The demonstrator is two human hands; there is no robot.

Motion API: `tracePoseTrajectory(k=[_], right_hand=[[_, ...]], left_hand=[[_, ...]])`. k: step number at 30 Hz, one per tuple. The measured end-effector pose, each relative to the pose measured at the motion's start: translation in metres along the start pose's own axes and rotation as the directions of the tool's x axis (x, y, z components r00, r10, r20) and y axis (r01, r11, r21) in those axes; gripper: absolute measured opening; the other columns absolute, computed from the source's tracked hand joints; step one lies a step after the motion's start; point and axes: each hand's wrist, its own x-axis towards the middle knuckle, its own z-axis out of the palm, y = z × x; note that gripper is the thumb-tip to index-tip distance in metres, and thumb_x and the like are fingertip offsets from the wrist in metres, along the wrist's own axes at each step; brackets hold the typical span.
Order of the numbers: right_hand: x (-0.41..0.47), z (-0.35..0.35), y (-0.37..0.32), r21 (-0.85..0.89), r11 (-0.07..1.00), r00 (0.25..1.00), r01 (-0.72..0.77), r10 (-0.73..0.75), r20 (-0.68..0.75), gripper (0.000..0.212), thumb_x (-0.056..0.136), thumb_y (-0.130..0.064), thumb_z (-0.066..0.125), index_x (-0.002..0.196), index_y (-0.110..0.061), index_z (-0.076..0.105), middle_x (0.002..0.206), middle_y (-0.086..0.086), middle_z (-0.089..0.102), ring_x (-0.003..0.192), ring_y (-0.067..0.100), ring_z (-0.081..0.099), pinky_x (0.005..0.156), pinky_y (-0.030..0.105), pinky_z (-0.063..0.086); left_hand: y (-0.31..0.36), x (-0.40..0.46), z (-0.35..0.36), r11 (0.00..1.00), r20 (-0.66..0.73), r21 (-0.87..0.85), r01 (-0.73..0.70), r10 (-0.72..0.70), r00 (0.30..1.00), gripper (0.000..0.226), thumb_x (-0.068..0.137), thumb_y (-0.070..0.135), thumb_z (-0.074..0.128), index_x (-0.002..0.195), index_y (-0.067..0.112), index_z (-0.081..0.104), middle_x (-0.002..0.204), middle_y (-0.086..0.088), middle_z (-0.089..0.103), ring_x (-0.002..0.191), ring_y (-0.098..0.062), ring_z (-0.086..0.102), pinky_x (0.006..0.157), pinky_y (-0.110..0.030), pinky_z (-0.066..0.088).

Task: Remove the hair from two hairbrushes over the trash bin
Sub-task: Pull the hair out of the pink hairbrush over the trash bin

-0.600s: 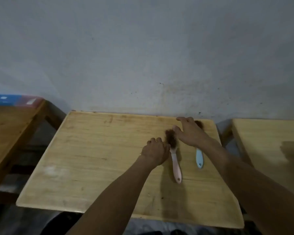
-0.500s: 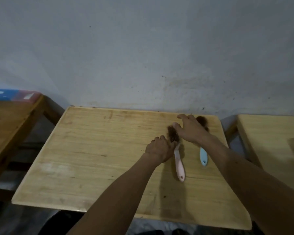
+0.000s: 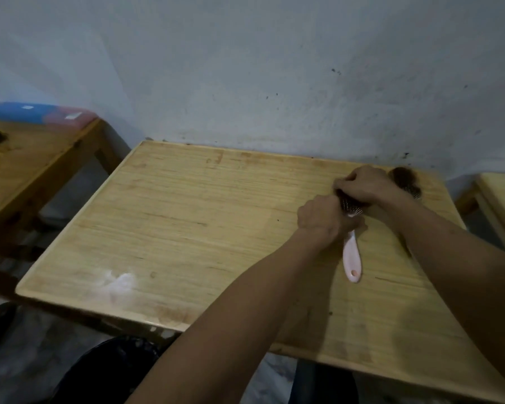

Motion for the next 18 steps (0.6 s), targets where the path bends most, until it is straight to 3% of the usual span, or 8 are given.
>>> tracePoseTrajectory(k=[4, 7, 10, 12, 14, 16, 18], right_hand=[[-0.009, -0.005, -0.009, 0.021, 0.999, 0.998, -0.026, 0.027, -0.055, 0.055, 0.086, -0.056, 0.064, 0.091, -0.002, 0.076, 0.096, 0.020, 0.075, 0.084, 0.034, 0.070, 0.069, 0.036, 0.055], [-0.022, -0.015, -0.018, 0.187, 0.982, 0.998, -0.032, 0.043, -0.054, 0.050, 0.083, -0.050, 0.069, 0.092, -0.001, 0.075, 0.090, 0.019, 0.076, 0.072, 0.035, 0.073, 0.062, 0.034, 0.058], [-0.042, -0.023, -0.029, 0.385, 0.923, 0.999, -0.022, 0.031, -0.016, 0.045, 0.084, -0.039, 0.077, 0.102, 0.002, 0.073, 0.091, 0.016, 0.074, 0.066, 0.033, 0.074, 0.066, 0.038, 0.063], [-0.059, -0.026, -0.040, 0.446, 0.894, 0.999, 0.027, -0.039, 0.017, 0.047, 0.086, -0.036, 0.078, 0.108, 0.004, 0.070, 0.098, 0.017, 0.073, 0.069, 0.030, 0.073, 0.069, 0.037, 0.063], [-0.077, -0.022, -0.056, 0.472, 0.877, 0.992, 0.090, -0.122, 0.038, 0.047, 0.088, -0.035, 0.078, 0.109, 0.005, 0.069, 0.106, 0.018, 0.073, 0.073, 0.030, 0.074, 0.074, 0.038, 0.065], [-0.091, -0.019, -0.073, 0.507, 0.850, 0.981, 0.139, -0.187, 0.043, 0.043, 0.089, -0.036, 0.077, 0.105, 0.004, 0.070, 0.110, 0.019, 0.074, 0.083, 0.034, 0.077, 0.084, 0.044, 0.064], [-0.112, -0.006, -0.101, 0.517, 0.833, 0.963, 0.196, -0.263, 0.058, 0.041, 0.091, -0.041, 0.074, 0.097, -0.001, 0.071, 0.108, 0.015, 0.074, 0.090, 0.036, 0.078, 0.087, 0.044, 0.063]], left_hand=[[-0.009, -0.003, -0.003, 0.985, -0.006, -0.171, 0.036, -0.038, 0.999, 0.046, 0.081, 0.055, 0.075, 0.096, 0.012, 0.067, 0.092, -0.009, 0.065, 0.089, -0.031, 0.065, 0.068, -0.034, 0.044], [-0.022, -0.008, -0.009, 0.931, 0.010, -0.361, 0.055, -0.055, 0.998, 0.044, 0.079, 0.048, 0.079, 0.087, 0.008, 0.063, 0.088, -0.009, 0.067, 0.077, -0.027, 0.064, 0.060, -0.032, 0.043], [-0.037, -0.023, -0.021, 0.774, 0.093, -0.625, 0.103, -0.058, 0.994, 0.026, 0.085, 0.023, 0.077, 0.090, -0.001, 0.066, 0.080, -0.015, 0.069, 0.064, -0.026, 0.066, 0.066, -0.043, 0.061], [-0.044, -0.042, -0.034, 0.687, 0.097, -0.719, 0.101, -0.044, 0.994, 0.015, 0.088, 0.015, 0.070, 0.084, 0.004, 0.061, 0.078, -0.015, 0.065, 0.056, -0.024, 0.062, 0.067, -0.041, 0.059], [-0.055, -0.066, -0.050, 0.676, 0.050, -0.733, 0.080, -0.064, 0.997, 0.024, 0.088, 0.028, 0.068, 0.093, 0.007, 0.057, 0.084, -0.013, 0.064, 0.057, -0.023, 0.058, 0.059, -0.035, 0.052], [-0.064, -0.085, -0.064, 0.677, 0.026, -0.732, 0.079, -0.088, 0.996, 0.053, 0.086, 0.051, 0.064, 0.109, 0.004, 0.056, 0.086, -0.010, 0.065, 0.059, -0.022, 0.055, 0.056, -0.032, 0.045], [-0.086, -0.109, -0.082, 0.666, -0.034, -0.741, 0.082, -0.160, 0.986, 0.068, 0.086, 0.063, 0.057, 0.115, 0.002, 0.056, 0.083, -0.010, 0.064, 0.057, -0.021, 0.050, 0.055, -0.031, 0.040]])
